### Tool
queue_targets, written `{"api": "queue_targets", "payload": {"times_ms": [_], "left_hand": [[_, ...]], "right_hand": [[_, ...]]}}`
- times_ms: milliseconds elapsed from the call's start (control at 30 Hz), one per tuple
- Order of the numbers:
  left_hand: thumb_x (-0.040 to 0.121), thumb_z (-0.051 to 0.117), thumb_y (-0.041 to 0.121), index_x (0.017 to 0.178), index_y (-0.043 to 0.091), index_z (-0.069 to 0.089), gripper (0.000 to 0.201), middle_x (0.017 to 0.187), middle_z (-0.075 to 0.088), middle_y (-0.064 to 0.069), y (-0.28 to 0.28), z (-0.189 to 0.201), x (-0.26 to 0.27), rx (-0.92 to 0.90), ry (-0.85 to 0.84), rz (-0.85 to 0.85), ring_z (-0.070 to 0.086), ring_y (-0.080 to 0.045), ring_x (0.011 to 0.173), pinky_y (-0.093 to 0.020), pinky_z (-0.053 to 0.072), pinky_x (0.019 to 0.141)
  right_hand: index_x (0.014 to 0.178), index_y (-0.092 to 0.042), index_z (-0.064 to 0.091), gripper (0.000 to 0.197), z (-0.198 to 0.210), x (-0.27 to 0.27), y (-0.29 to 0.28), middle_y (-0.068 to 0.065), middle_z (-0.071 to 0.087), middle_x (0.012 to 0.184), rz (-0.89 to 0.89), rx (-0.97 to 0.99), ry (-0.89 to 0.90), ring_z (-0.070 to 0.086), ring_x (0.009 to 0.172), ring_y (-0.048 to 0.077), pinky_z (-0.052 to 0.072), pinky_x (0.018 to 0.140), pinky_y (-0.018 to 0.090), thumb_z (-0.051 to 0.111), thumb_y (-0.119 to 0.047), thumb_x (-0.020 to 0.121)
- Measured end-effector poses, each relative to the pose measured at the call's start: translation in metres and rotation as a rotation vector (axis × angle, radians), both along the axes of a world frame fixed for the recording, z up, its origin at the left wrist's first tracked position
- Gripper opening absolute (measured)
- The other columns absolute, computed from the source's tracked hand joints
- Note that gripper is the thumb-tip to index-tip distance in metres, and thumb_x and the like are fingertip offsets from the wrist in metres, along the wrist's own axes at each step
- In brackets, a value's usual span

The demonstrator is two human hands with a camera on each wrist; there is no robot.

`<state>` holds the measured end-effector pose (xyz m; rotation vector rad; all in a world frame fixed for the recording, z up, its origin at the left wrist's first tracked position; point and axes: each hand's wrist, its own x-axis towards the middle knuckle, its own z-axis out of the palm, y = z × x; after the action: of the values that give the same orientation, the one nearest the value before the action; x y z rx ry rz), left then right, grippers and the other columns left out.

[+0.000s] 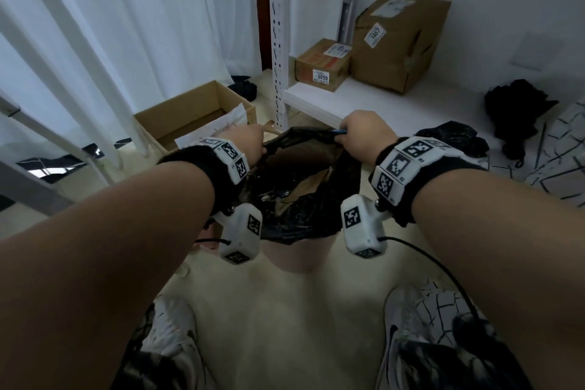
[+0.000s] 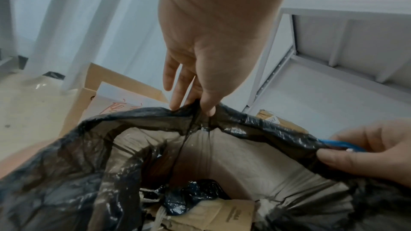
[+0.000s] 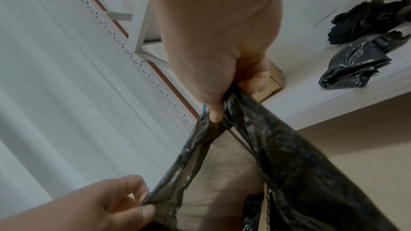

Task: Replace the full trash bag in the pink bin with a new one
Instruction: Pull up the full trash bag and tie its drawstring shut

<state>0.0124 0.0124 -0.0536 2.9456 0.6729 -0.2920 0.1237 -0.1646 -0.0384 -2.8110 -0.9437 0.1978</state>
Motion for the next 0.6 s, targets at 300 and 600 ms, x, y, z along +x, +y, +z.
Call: {"api": "queue_targets", "payload": {"times_ms": [300,600], "left_hand": [[0.085,0.064,0.045,0.125,0.0,0.047,0.063,0.117,0.056,-0.015,0.021,-0.021,-0.042,-0.169,0.103,0.24,0.055,-0.029,0.107,-0.036,0.045,0.086],[0.094,0.054,0.029,0.061,0.008,0.044,0.04,0.063,0.042,-0.004,0.031,-0.024,-0.038,-0.165,0.108,0.212,0.041,-0.016,0.061,-0.026,0.03,0.055]], "right_hand": [[0.094,0.002,0.065,0.025,-0.008,-0.014,-0.013,0.019,0.061,0.092,-0.056,0.326,0.019,0.054,0.09,0.031,0.027,0.067,0.026,0.055,-0.021,0.093],[0.081,-0.009,0.057,0.033,-0.012,-0.019,0.008,0.006,0.056,0.08,0.026,0.17,0.205,0.056,0.084,0.024,0.038,0.069,0.029,0.07,-0.04,0.081]]}}
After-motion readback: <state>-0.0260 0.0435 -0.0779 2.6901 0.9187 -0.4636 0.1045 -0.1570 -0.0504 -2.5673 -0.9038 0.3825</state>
